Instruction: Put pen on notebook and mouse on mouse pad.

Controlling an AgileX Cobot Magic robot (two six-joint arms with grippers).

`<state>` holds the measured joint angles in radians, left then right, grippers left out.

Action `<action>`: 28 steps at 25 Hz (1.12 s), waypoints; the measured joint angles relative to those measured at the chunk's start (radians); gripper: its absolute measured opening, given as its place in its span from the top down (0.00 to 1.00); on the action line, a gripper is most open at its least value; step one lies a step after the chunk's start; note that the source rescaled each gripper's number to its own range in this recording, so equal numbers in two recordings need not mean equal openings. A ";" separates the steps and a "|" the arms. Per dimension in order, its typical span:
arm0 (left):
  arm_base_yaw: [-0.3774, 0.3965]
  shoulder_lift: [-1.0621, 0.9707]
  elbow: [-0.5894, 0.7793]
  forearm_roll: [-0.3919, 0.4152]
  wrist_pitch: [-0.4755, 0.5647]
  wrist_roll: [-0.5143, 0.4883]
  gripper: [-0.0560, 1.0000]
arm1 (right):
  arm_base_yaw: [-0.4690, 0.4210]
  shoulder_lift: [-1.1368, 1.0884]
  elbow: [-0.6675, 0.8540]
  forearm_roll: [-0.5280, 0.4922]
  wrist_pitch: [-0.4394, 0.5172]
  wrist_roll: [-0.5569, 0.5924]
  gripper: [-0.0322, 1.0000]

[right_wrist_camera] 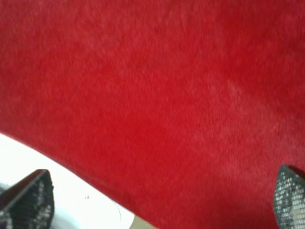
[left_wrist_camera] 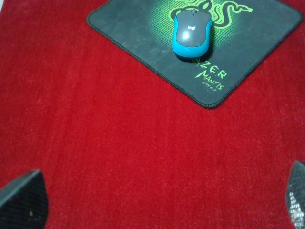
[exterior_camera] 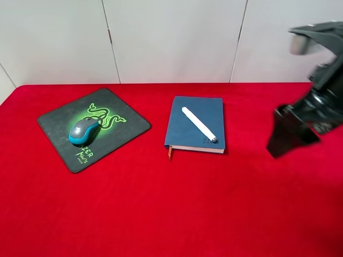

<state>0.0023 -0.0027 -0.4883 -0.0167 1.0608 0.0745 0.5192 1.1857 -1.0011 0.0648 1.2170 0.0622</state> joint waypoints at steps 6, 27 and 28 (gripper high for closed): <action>0.000 0.000 0.000 0.000 0.000 0.000 0.00 | 0.000 -0.196 0.119 0.000 0.002 0.000 0.00; 0.000 0.000 0.000 0.000 0.000 0.000 0.00 | -0.349 -0.985 0.410 -0.020 -0.063 0.000 0.00; 0.000 0.000 0.000 0.000 0.000 0.000 0.00 | -0.382 -1.011 0.417 -0.026 -0.067 0.000 0.00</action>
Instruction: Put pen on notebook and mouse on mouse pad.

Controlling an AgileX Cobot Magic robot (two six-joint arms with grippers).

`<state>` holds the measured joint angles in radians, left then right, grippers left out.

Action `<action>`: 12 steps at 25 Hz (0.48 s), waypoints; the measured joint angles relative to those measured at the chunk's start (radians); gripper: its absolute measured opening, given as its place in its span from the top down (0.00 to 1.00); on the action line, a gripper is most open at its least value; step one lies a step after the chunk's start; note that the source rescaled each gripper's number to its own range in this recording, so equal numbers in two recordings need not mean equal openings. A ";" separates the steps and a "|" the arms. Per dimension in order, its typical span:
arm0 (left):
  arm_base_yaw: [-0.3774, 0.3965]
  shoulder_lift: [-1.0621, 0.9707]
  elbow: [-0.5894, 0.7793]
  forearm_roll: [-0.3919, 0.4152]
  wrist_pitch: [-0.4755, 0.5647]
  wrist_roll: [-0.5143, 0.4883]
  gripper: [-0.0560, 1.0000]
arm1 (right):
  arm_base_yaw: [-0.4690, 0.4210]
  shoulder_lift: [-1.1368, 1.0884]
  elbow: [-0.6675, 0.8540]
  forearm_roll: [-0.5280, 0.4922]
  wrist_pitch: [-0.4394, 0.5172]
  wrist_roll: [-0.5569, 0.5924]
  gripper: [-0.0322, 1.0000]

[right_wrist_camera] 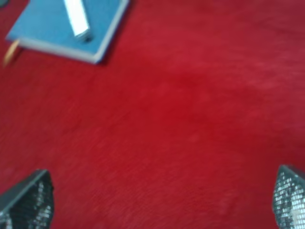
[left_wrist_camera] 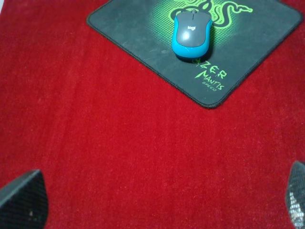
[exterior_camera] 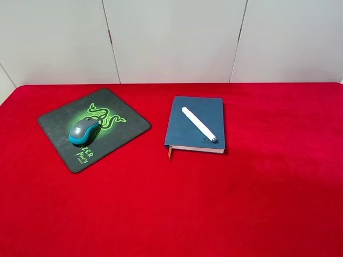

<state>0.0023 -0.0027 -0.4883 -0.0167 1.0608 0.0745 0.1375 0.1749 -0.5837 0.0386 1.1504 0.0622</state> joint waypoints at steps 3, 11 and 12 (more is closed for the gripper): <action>0.000 0.000 0.000 0.000 0.000 0.000 0.00 | -0.075 -0.076 0.024 -0.039 -0.009 0.000 0.00; 0.000 0.000 0.000 0.000 0.000 0.000 0.00 | -0.142 -0.179 0.062 -0.099 -0.055 0.000 0.00; 0.000 0.000 0.000 0.000 0.000 0.000 0.00 | -0.142 -0.180 0.062 -0.099 -0.055 0.000 0.00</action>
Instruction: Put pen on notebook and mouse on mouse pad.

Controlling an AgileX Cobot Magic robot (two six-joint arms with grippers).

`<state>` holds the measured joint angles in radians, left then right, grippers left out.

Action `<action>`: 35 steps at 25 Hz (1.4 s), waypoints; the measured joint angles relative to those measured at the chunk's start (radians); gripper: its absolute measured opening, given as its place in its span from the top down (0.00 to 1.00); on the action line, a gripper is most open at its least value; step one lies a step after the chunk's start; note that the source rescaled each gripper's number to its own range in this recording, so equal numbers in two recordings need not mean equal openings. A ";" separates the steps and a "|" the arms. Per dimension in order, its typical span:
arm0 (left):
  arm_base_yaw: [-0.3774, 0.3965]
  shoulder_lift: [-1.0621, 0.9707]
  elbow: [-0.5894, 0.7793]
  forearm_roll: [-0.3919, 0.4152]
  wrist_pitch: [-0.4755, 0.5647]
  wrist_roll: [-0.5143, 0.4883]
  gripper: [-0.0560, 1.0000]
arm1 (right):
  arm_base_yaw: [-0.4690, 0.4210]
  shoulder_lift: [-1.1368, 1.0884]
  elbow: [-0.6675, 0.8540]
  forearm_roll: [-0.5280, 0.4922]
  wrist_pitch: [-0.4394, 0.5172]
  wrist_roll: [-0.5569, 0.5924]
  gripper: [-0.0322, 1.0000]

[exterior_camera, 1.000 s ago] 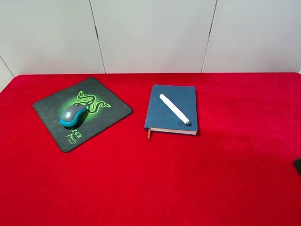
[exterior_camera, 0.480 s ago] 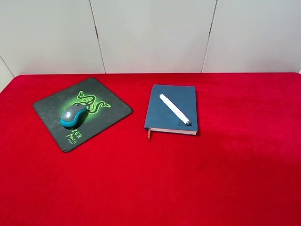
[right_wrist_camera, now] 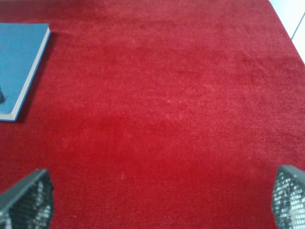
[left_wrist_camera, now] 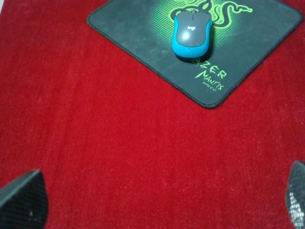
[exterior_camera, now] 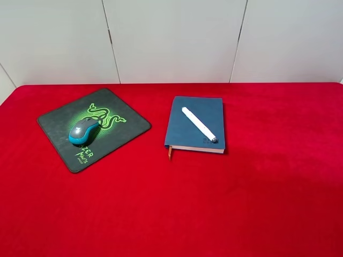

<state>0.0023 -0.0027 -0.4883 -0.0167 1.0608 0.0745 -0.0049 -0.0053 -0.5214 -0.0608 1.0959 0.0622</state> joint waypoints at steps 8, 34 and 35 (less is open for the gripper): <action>0.000 0.000 0.000 0.000 0.000 0.000 0.00 | 0.000 -0.001 0.033 -0.002 -0.059 0.000 0.00; 0.000 0.000 0.000 0.000 0.000 0.000 0.00 | 0.000 -0.001 0.035 -0.002 -0.073 0.000 0.00; 0.000 0.000 0.000 0.000 0.000 0.000 0.00 | 0.000 -0.001 0.035 -0.002 -0.073 0.000 0.00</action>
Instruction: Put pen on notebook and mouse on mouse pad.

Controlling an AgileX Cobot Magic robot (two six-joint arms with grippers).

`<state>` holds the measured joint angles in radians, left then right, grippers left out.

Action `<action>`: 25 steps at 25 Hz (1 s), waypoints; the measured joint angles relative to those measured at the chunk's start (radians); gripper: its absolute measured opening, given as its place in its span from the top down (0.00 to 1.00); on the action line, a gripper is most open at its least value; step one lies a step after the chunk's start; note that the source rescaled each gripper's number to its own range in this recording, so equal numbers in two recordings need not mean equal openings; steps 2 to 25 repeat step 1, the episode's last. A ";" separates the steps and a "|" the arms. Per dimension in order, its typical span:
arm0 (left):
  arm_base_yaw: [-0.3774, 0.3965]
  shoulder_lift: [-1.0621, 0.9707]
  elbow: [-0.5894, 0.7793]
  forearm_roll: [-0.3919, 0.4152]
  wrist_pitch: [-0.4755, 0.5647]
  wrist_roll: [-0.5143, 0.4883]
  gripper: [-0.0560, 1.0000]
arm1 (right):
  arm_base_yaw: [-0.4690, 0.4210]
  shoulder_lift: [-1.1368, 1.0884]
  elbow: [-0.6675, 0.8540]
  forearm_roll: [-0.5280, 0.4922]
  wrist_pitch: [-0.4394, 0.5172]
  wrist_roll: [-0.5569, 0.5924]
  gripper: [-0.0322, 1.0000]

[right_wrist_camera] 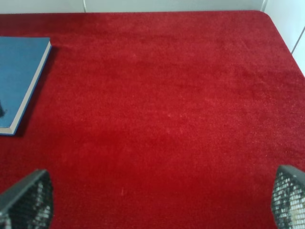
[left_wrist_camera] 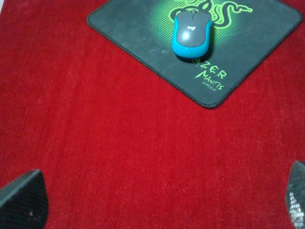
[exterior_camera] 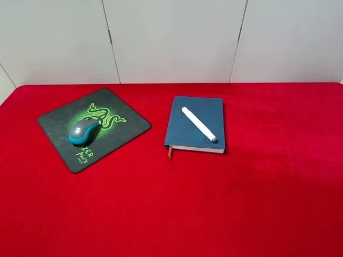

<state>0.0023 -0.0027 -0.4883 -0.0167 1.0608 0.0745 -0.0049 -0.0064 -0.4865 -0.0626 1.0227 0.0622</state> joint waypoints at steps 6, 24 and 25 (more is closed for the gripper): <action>0.000 0.000 0.000 0.000 0.000 0.000 0.00 | 0.000 0.000 0.000 0.000 0.000 0.000 0.00; 0.000 0.000 0.000 0.000 0.000 0.000 0.00 | 0.000 0.000 0.000 0.000 0.000 0.000 0.00; 0.000 0.000 0.000 0.000 0.000 0.000 0.00 | 0.000 0.000 0.000 0.000 0.000 0.000 0.00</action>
